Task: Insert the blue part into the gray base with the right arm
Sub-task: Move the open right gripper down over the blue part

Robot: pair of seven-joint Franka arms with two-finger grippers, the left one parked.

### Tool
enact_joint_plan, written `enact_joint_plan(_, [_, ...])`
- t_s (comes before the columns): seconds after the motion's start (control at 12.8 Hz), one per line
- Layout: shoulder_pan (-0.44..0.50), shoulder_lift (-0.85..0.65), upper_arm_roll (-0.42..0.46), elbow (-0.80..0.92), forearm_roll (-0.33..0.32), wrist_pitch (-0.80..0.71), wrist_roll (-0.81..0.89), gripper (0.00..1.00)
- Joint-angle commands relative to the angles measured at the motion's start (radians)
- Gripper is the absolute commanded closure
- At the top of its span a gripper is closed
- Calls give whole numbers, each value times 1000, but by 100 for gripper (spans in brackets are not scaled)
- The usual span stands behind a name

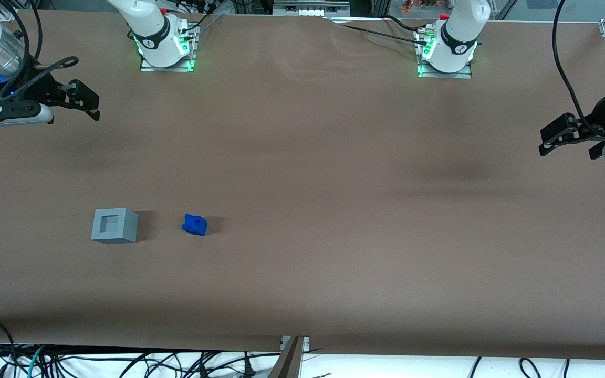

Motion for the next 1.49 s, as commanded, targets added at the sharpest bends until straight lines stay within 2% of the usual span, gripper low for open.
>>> enact_joint_plan(0.0, [-7, 23, 26, -21, 14, 59, 45, 1])
enact_joint_plan(0.63, [-3, 142, 62, -140, 18, 333, 180, 1])
enact_joint_plan(0.94, [0, 283, 111, -223, 18, 627, 308, 1])
enact_joint_plan(1.25, [10, 450, 112, -205, 17, 818, 335, 1])
enact_joint_plan(1.41, [49, 541, 112, -190, 3, 907, 397, 1])
